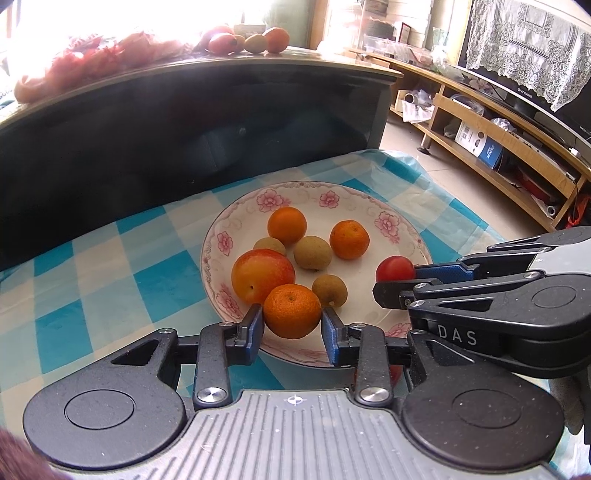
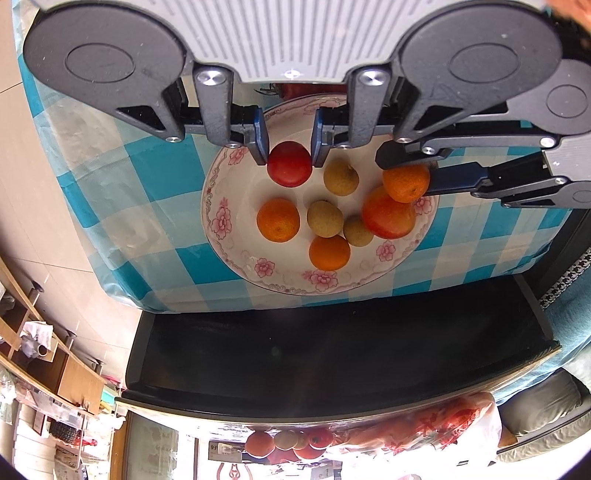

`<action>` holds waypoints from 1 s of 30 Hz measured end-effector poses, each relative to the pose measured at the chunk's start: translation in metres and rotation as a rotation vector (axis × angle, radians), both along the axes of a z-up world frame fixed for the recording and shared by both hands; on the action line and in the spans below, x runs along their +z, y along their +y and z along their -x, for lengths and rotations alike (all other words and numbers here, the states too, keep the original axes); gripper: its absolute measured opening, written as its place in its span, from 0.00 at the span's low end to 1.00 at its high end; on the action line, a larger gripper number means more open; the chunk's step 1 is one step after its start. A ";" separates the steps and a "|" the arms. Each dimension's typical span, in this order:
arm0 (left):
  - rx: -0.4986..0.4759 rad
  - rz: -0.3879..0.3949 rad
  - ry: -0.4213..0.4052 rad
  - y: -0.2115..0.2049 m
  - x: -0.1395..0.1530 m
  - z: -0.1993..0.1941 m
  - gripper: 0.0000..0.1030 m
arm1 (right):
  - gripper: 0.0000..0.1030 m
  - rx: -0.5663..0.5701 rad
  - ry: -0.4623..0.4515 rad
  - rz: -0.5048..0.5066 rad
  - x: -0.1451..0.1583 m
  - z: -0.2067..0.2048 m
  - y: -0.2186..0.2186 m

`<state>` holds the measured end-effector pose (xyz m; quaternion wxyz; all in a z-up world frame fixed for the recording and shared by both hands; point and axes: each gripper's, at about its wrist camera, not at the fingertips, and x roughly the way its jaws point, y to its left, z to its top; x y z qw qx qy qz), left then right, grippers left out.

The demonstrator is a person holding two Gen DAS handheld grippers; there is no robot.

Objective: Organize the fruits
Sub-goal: 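Carry the tangerine in the left tool while the right carries the tomato over the plate, then open the left tool releasing the tangerine while the right releases the tomato into the plate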

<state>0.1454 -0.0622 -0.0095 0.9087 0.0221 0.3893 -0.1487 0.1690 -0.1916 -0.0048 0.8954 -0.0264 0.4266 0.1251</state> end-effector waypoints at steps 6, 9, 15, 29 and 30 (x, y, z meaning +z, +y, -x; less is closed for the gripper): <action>0.010 0.001 -0.005 0.001 0.001 -0.001 0.43 | 0.30 0.001 -0.009 0.007 0.000 0.000 0.001; 0.013 0.002 -0.005 0.002 0.002 -0.002 0.43 | 0.30 0.000 -0.013 0.004 0.001 -0.002 0.001; 0.020 0.006 -0.013 0.003 0.004 0.000 0.44 | 0.30 -0.001 -0.020 -0.001 0.002 -0.003 0.000; -0.030 -0.009 -0.046 -0.005 0.011 0.014 0.49 | 0.31 -0.026 -0.047 -0.029 0.011 0.002 -0.006; -0.034 -0.009 -0.047 -0.006 0.011 0.015 0.49 | 0.31 -0.026 -0.049 -0.028 0.012 0.003 -0.007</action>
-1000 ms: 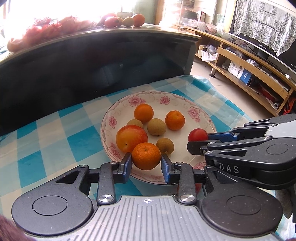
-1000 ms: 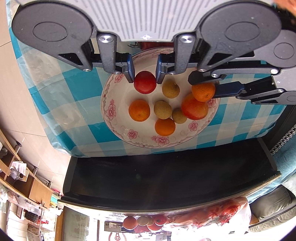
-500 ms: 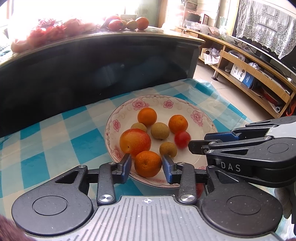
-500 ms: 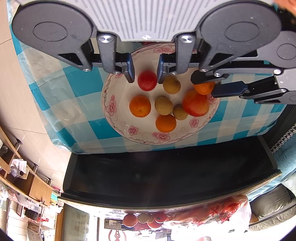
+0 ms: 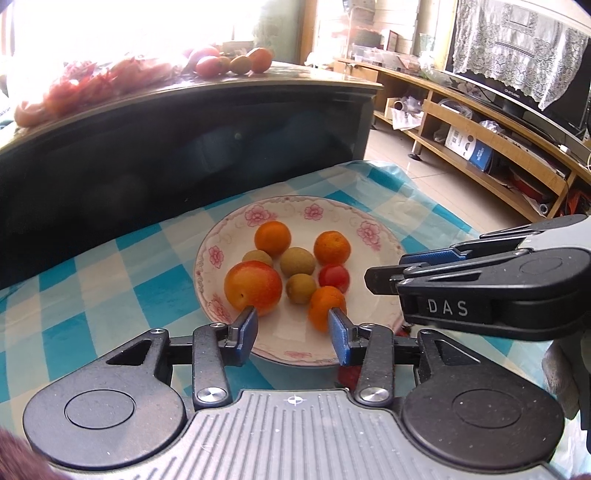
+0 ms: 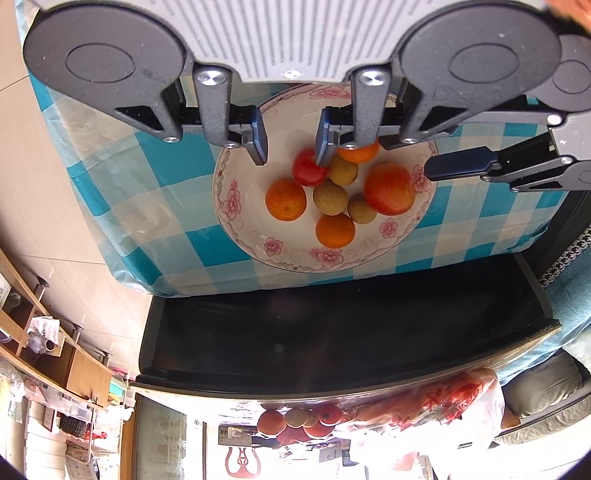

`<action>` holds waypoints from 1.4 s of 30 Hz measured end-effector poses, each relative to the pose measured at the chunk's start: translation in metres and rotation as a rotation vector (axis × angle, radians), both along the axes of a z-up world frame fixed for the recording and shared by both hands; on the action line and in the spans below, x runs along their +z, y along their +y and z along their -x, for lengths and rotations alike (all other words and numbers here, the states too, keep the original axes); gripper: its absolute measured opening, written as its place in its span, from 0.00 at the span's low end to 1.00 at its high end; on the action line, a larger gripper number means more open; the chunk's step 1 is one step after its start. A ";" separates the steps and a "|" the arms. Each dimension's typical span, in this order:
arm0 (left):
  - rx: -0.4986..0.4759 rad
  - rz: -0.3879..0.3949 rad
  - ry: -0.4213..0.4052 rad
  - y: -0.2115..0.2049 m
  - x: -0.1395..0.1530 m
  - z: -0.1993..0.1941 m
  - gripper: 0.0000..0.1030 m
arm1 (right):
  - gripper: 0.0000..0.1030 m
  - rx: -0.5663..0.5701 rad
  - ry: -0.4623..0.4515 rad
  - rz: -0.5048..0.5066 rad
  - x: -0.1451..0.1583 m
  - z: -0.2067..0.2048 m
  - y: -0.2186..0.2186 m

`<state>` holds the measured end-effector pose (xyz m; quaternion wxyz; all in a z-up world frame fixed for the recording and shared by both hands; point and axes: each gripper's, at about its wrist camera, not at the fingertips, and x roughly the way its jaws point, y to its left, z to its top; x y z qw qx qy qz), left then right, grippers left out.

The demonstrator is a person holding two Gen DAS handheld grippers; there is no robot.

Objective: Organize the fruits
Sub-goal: 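Open the left tool releasing the tangerine while the right releases the tomato into the plate, then move both open tools back toward the cherry tomatoes on the cloth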

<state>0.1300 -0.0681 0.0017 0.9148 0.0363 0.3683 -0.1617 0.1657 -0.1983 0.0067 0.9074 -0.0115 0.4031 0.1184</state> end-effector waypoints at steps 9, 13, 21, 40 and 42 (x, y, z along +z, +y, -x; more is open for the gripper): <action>-0.060 -0.015 0.001 -0.008 0.001 0.020 0.50 | 0.32 -0.039 0.012 -0.008 0.001 0.016 -0.018; -0.095 -0.026 0.007 -0.013 -0.001 0.029 0.51 | 0.32 -0.043 0.024 0.005 -0.001 0.028 -0.026; -0.138 -0.033 0.051 -0.016 -0.012 0.040 0.53 | 0.37 0.053 0.050 0.027 -0.011 0.045 -0.028; -0.144 -0.027 0.119 -0.010 -0.030 0.037 0.56 | 0.40 0.187 0.079 0.019 -0.037 0.016 -0.010; -0.140 -0.024 0.123 -0.009 -0.031 0.035 0.56 | 0.40 0.194 0.070 0.019 -0.038 0.015 -0.008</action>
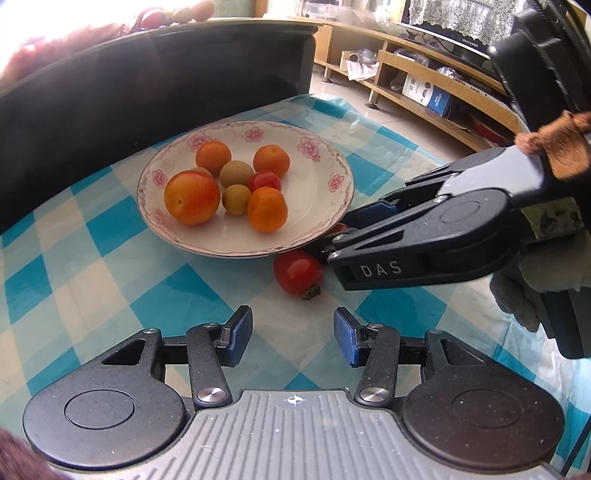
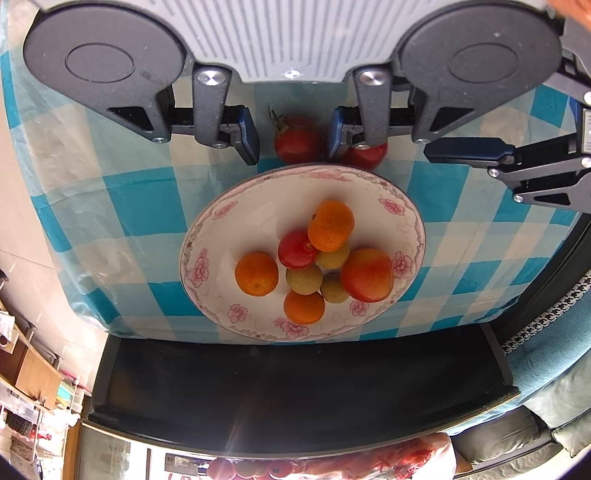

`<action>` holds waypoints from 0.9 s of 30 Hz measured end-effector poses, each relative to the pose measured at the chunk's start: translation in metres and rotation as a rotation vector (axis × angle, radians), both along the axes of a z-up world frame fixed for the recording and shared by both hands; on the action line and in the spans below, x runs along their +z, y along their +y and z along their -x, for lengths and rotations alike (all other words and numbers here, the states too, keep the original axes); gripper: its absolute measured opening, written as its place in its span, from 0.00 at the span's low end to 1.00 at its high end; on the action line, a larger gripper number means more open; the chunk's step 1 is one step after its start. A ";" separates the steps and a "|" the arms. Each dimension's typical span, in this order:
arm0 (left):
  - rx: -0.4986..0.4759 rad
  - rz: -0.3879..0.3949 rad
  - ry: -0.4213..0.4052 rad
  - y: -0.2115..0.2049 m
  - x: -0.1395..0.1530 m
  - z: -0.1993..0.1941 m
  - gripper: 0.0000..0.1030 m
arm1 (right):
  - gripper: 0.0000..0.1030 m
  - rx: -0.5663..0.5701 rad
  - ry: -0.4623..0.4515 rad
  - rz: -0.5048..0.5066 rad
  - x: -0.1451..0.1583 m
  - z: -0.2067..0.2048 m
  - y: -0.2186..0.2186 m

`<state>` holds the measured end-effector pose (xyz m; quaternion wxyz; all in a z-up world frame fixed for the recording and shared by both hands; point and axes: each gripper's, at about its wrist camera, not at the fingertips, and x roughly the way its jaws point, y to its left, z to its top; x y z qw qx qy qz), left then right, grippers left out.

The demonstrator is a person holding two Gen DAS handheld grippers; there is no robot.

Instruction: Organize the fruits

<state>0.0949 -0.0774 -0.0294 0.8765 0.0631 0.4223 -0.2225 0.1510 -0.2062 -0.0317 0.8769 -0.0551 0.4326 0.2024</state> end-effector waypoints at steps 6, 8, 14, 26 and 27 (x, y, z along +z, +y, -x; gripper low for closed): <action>-0.007 0.012 -0.012 -0.003 0.001 0.000 0.56 | 0.31 -0.012 0.006 0.023 0.001 0.003 0.003; 0.004 0.024 -0.011 -0.006 0.002 -0.002 0.56 | 0.31 -0.026 0.021 0.029 0.003 0.006 -0.001; 0.070 0.029 -0.008 -0.020 -0.006 -0.009 0.56 | 0.30 -0.088 0.046 0.050 0.005 0.021 -0.020; 0.176 0.028 -0.067 -0.028 -0.009 -0.012 0.47 | 0.30 -0.145 0.058 0.037 0.006 0.033 -0.043; 0.171 0.028 -0.064 -0.026 -0.009 -0.011 0.44 | 0.30 -0.147 0.059 0.037 0.006 0.033 -0.043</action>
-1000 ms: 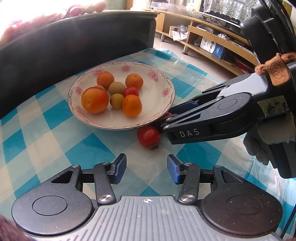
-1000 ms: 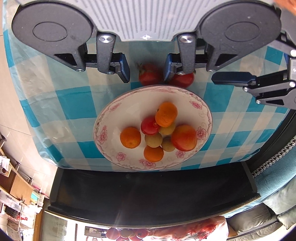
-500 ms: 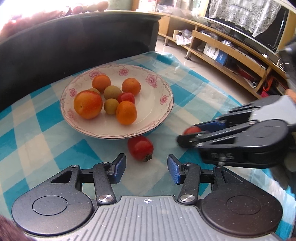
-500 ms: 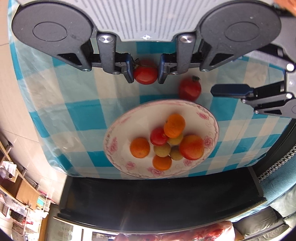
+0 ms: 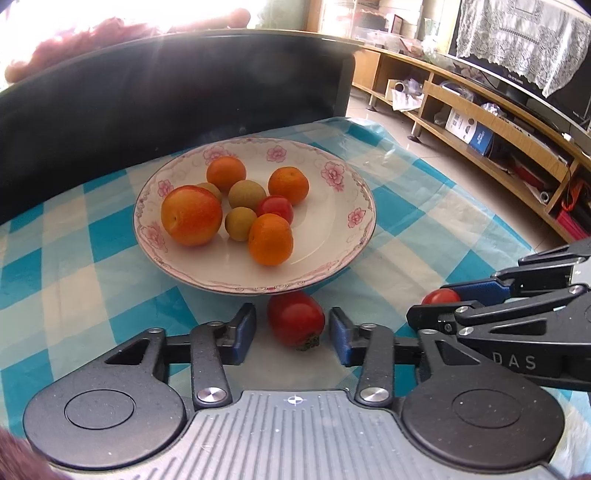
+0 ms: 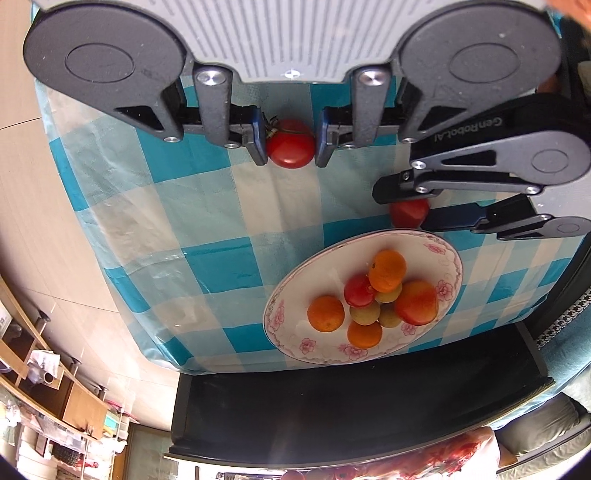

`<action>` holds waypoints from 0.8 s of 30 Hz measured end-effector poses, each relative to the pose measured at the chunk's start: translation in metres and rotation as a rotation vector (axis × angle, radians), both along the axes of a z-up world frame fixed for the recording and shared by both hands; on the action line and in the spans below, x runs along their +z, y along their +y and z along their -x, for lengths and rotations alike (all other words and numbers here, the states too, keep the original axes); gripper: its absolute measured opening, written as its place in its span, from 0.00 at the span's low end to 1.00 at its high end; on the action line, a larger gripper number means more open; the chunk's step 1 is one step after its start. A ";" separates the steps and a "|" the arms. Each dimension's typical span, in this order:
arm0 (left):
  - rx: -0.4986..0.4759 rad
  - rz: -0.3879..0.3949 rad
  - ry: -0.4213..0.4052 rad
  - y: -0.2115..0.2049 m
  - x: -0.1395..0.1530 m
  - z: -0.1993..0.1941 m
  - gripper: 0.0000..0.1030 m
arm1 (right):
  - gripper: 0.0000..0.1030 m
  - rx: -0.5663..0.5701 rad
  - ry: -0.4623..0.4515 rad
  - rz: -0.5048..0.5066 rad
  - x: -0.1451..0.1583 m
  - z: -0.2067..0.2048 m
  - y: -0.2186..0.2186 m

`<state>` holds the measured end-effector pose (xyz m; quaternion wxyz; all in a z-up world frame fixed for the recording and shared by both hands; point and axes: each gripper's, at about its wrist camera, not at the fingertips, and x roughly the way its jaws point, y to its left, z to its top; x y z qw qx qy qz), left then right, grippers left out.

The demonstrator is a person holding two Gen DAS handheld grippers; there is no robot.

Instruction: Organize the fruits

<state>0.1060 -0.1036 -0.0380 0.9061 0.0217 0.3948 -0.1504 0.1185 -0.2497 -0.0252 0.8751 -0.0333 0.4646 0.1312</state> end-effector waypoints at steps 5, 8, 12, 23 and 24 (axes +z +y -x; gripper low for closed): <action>-0.029 -0.007 0.020 0.010 0.003 0.006 0.37 | 0.30 0.004 0.000 0.014 -0.001 0.003 0.005; -0.045 -0.017 0.032 0.017 0.003 0.015 0.36 | 0.30 0.011 0.004 0.019 -0.001 0.008 0.009; -0.028 -0.009 0.035 0.025 0.006 0.020 0.37 | 0.30 0.024 0.011 0.024 0.000 0.020 0.015; -0.038 -0.027 -0.036 0.010 0.002 0.001 0.64 | 0.30 0.019 0.021 0.026 0.000 0.035 0.018; -0.038 -0.028 -0.041 0.008 0.001 -0.002 0.64 | 0.30 0.018 0.020 0.022 0.000 0.035 0.017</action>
